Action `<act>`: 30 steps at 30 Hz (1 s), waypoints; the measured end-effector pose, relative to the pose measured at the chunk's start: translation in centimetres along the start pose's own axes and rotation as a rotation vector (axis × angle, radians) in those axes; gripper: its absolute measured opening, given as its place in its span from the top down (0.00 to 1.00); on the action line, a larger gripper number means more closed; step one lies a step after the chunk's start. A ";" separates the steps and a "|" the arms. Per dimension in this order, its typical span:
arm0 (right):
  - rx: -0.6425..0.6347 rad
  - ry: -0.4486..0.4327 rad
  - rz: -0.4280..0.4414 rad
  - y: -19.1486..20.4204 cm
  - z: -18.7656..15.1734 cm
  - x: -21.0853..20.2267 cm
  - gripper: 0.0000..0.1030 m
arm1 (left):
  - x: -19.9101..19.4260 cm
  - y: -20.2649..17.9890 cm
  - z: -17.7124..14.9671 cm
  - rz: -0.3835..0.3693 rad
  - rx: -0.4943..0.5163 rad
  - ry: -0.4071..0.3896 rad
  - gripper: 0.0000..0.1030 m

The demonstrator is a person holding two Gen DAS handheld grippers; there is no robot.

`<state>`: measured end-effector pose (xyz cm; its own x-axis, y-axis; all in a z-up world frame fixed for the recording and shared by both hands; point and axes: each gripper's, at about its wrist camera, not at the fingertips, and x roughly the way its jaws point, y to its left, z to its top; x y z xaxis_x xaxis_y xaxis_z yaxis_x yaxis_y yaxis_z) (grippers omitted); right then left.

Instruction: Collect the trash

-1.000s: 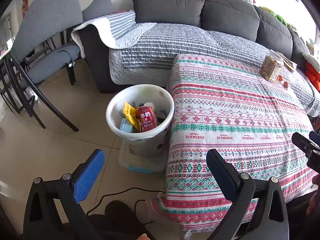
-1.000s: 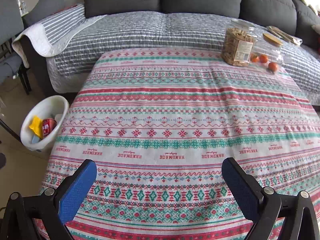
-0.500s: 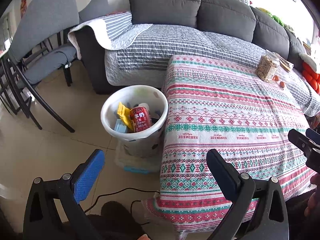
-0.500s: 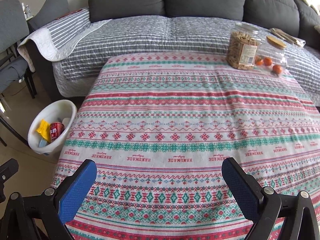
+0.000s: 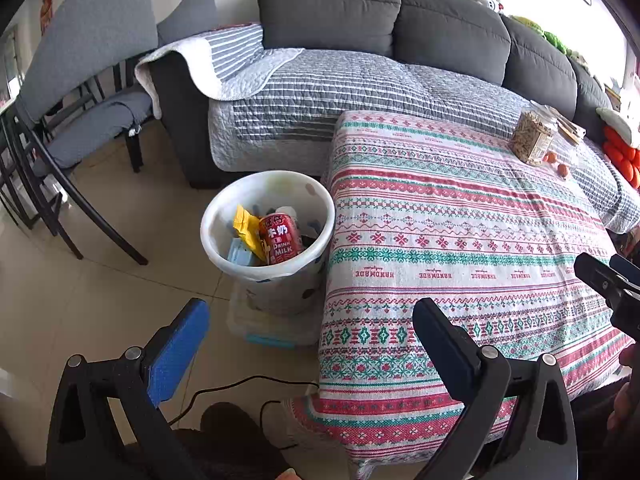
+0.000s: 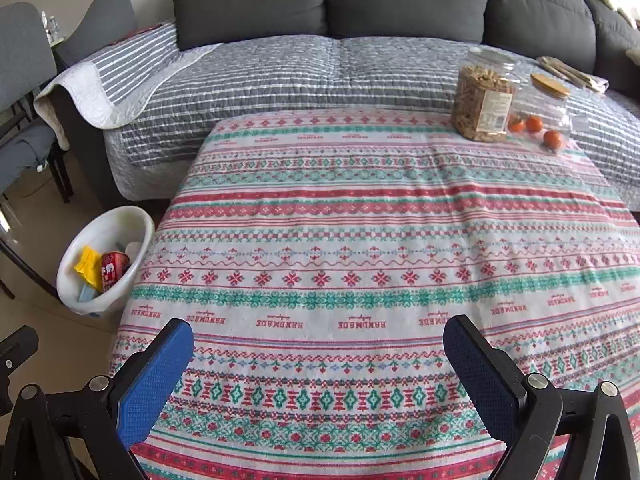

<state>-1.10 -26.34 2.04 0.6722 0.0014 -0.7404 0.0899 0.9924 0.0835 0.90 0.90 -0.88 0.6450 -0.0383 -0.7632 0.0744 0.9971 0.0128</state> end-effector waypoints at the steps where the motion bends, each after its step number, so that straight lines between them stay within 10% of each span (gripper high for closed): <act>1: -0.002 -0.001 -0.001 0.0 0.0 0.0 0.01 | 0.0 0.0 0.0 0.000 0.000 0.000 0.00; 30: -0.006 -0.009 -0.002 0.5 0.1 -0.1 0.01 | 0.0 0.2 0.0 -0.002 -0.005 -0.002 0.00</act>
<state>-1.05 -25.90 2.25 0.6784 -0.0021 -0.7347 0.0870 0.9932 0.0776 0.93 1.08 -0.85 0.6461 -0.0399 -0.7622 0.0714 0.9974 0.0083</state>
